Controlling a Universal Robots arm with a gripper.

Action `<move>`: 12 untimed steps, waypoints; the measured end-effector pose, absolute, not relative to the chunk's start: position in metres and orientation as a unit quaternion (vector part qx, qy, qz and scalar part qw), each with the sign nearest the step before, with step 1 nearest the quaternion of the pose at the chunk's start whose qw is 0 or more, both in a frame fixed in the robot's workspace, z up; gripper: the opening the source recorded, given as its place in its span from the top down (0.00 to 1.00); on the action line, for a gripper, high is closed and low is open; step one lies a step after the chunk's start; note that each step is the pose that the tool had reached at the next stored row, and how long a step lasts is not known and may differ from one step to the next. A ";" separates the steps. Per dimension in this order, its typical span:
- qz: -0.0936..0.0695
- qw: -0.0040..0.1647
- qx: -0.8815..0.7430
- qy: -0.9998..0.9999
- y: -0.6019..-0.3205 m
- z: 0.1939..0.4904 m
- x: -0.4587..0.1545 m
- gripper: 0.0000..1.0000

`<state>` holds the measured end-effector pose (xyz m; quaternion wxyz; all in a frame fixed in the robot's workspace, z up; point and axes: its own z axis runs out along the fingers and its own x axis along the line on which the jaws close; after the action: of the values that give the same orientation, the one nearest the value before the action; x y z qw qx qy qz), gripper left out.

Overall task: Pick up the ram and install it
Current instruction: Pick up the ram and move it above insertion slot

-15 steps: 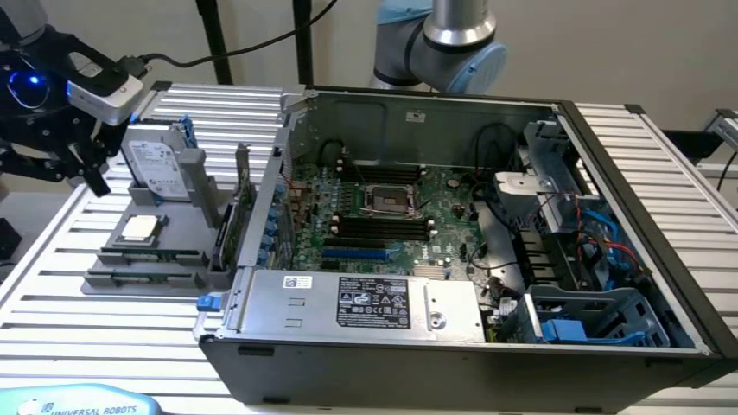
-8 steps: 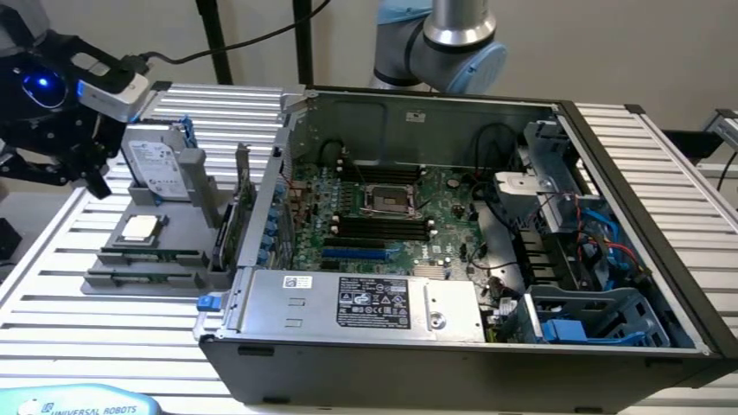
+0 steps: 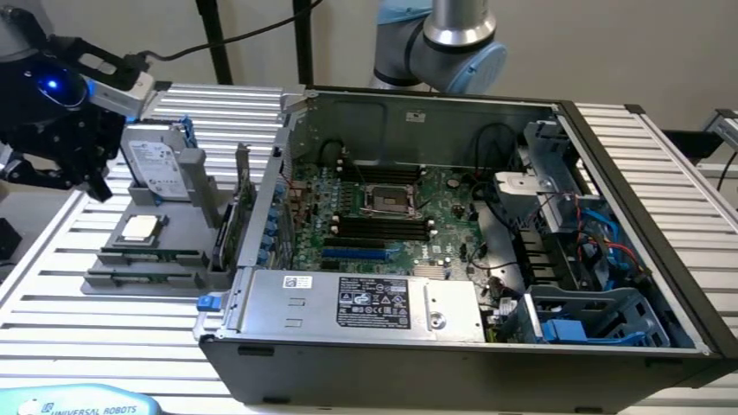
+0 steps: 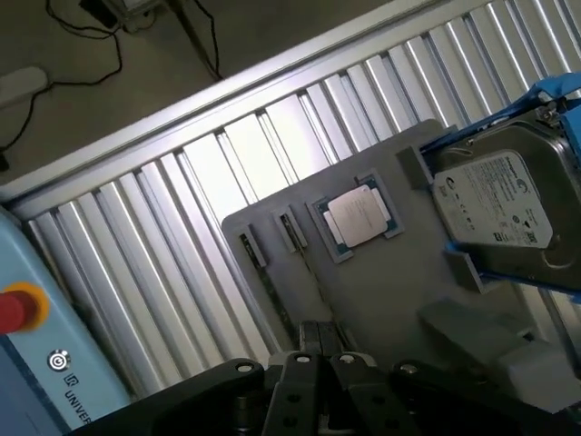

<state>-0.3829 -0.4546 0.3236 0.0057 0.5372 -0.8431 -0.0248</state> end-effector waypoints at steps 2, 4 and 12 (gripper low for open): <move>-0.025 0.006 0.553 -0.833 -0.455 0.322 -0.383 0.89; -0.025 0.007 0.568 -0.823 -0.455 0.321 -0.383 0.89; -0.024 0.008 0.623 -0.782 -0.454 0.316 -0.383 0.89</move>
<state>-0.3826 -0.4545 0.3160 0.0084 0.6232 -0.7817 -0.0241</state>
